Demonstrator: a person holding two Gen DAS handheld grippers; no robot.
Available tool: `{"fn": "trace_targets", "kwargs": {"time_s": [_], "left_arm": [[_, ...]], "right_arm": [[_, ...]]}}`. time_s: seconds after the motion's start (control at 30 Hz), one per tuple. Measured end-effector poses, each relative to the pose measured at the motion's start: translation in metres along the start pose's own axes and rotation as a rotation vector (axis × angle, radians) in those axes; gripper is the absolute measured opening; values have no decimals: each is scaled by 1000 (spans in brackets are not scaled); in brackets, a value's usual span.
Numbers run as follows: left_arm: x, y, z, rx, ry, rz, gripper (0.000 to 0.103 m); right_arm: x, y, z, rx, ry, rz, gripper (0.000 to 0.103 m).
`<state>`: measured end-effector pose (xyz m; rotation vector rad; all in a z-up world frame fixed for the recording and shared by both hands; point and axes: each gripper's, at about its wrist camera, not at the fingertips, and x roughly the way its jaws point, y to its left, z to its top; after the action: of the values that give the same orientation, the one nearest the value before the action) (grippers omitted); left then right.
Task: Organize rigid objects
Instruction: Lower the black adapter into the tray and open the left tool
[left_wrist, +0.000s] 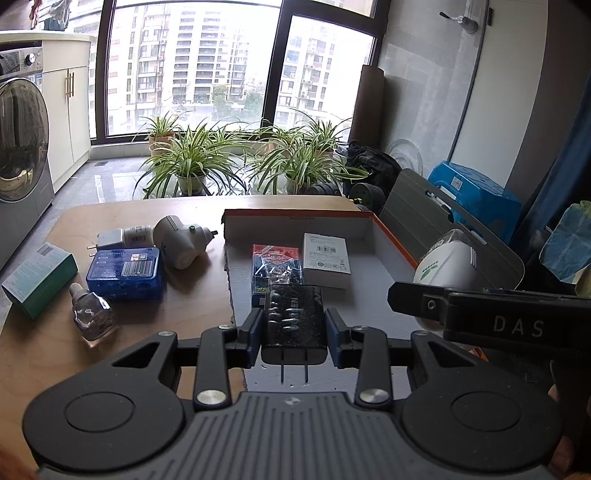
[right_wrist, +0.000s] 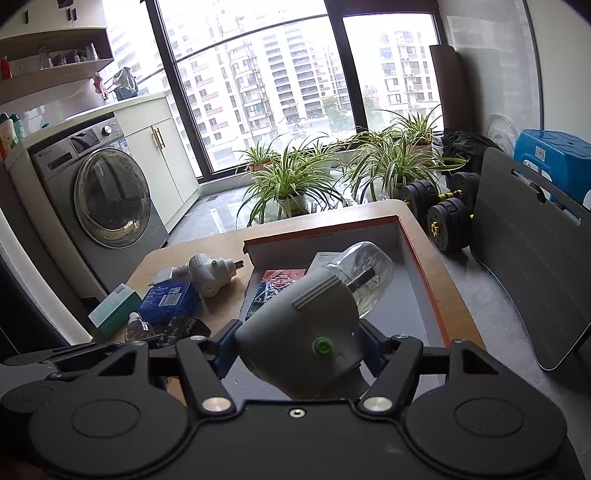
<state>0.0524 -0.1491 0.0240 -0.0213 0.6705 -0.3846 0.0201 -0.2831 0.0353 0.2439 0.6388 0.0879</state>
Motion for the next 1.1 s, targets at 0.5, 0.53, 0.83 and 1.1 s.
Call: {"fn": "trace_targets", "kwargs": {"time_s": [0.5, 0.53, 0.83, 1.1], "left_arm": [[-2, 0, -1, 0, 0, -1, 36], [-2, 0, -1, -1, 1, 1, 36], [-3, 2, -3, -5, 9, 3, 36], [-4, 0, -10, -10, 25, -7, 36]], "right_arm": [[-1, 4, -1, -11, 0, 4, 80], [-1, 4, -1, -11, -1, 5, 80], [-2, 2, -4, -10, 5, 3, 80], [-6, -3, -12, -5, 16, -3, 80]]}}
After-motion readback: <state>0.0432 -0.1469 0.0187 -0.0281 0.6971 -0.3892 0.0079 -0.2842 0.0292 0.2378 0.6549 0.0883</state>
